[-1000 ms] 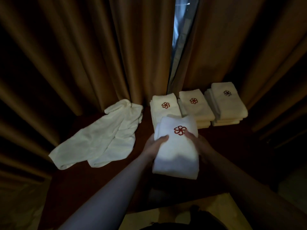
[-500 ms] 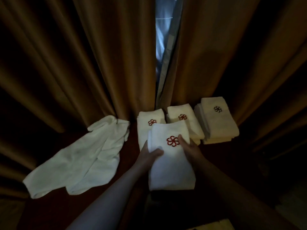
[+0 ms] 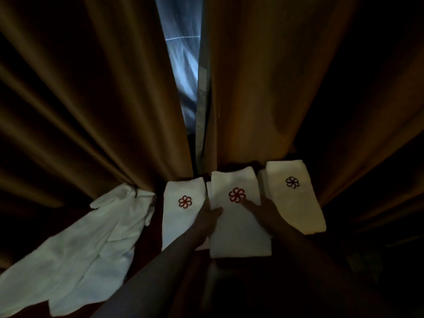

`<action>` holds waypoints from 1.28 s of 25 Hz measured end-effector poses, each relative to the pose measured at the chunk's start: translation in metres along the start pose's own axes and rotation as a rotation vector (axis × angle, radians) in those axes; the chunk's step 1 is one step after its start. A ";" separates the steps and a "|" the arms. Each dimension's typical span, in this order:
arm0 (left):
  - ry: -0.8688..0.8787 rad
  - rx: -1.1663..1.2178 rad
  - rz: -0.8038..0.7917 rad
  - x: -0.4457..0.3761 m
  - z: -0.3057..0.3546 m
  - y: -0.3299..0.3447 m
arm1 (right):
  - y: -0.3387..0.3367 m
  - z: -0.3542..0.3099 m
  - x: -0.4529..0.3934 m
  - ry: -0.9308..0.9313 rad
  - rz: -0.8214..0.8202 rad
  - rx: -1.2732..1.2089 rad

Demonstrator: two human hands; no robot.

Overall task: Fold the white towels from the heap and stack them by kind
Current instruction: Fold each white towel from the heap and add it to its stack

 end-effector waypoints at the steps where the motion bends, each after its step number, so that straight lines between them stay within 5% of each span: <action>1: 0.001 0.006 0.033 -0.009 0.004 0.004 | -0.002 -0.006 -0.015 -0.038 0.024 0.036; 11: 0.029 -0.345 0.152 -0.067 -0.028 0.030 | 0.007 0.048 -0.087 -0.157 0.122 0.442; 16: 0.437 -0.602 0.336 -0.056 -0.004 0.034 | 0.011 0.019 -0.074 -0.544 0.353 0.555; 18: 0.625 -0.821 0.212 -0.048 -0.005 0.054 | 0.026 0.028 -0.070 -0.669 0.284 0.714; 26: 0.497 -1.142 -0.220 -0.054 -0.034 0.052 | 0.048 0.055 -0.075 -0.631 0.077 0.953; 32: 0.577 -1.137 -0.101 -0.031 -0.006 0.005 | 0.053 0.036 -0.059 -0.571 0.118 0.947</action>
Point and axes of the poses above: each hand's wrist, its own x-axis away from the middle knuckle, its own y-axis out of the palm, z = x × y, the point moved 7 cm from there along -x, towards the middle knuckle, and after that the axes turned 12 degrees about z, right-handed, at the moved point
